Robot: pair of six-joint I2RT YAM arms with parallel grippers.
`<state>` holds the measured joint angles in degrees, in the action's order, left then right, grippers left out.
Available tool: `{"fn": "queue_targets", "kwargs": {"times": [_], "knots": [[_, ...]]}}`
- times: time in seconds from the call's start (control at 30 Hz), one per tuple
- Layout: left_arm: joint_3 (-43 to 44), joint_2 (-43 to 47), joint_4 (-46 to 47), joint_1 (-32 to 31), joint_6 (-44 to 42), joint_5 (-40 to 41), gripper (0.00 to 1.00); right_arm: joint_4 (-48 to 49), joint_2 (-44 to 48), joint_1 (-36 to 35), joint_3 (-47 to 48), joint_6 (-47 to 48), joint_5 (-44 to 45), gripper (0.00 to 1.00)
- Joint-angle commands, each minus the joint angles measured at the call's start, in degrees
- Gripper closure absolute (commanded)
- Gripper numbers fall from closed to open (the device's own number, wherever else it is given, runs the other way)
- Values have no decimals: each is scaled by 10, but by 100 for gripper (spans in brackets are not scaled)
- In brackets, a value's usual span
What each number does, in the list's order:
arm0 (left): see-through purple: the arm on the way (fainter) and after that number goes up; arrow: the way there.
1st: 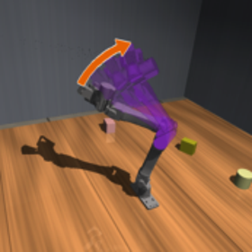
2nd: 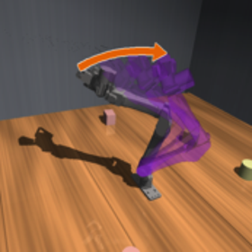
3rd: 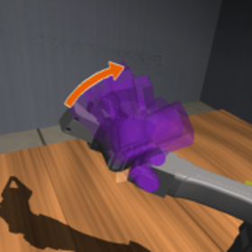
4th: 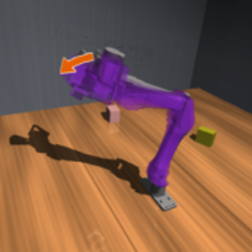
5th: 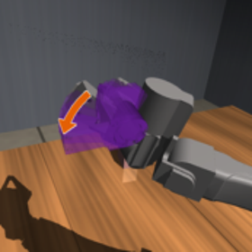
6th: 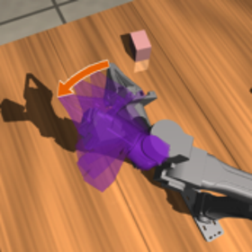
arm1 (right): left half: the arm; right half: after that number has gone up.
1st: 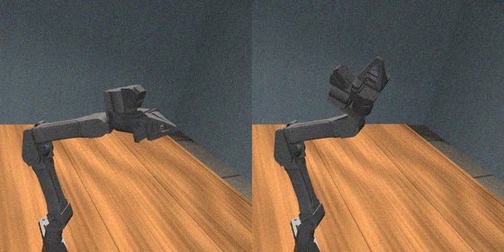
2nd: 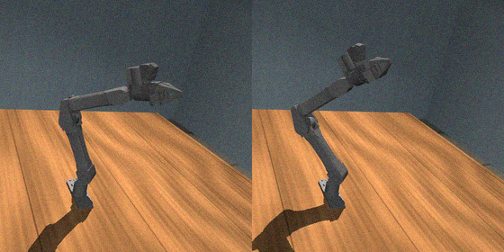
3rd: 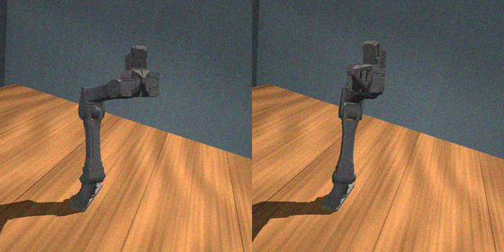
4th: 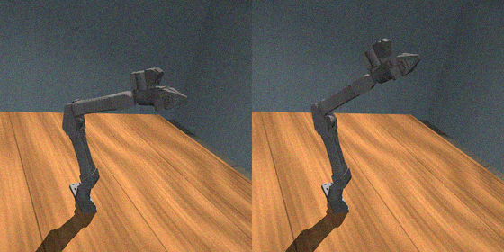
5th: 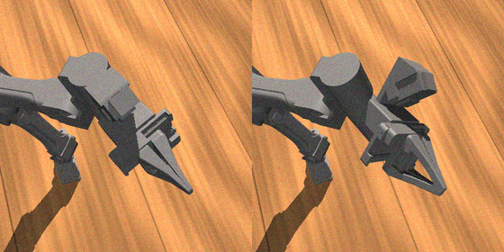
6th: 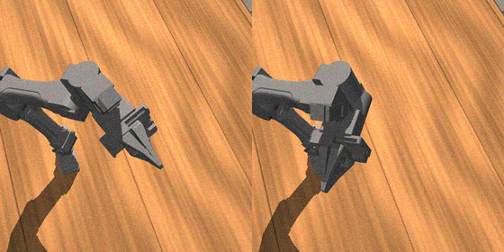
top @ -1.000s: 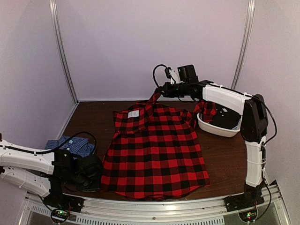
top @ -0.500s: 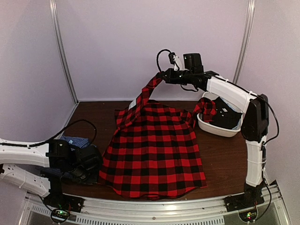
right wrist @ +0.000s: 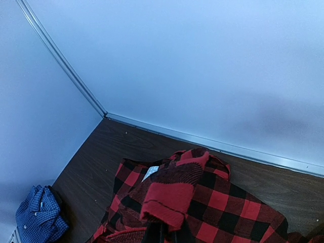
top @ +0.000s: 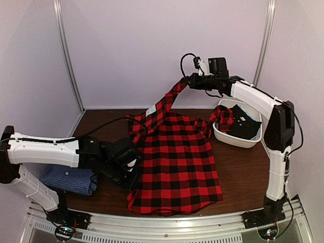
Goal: Fold and stack the long sleeve shirts
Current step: Fold the corner of the shirt at the center of the board.
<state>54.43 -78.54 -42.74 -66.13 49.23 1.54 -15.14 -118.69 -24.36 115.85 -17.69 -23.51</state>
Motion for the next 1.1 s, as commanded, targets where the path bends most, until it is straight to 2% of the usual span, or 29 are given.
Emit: {"fn": "queue_targets", "kwargs": {"times": [0.0, 0.47, 1.07], "knots": [[56, -53, 61, -3, -90, -64, 100, 1, 53, 22, -26, 11, 20, 100], [112, -177, 98, -3, -170, -171, 100, 23, 141, 51, -148, 25, 56, 100], [88, -194, 119, -3, -179, -227, 100, 31, 186, 52, -206, 28, 49, 100]]}}
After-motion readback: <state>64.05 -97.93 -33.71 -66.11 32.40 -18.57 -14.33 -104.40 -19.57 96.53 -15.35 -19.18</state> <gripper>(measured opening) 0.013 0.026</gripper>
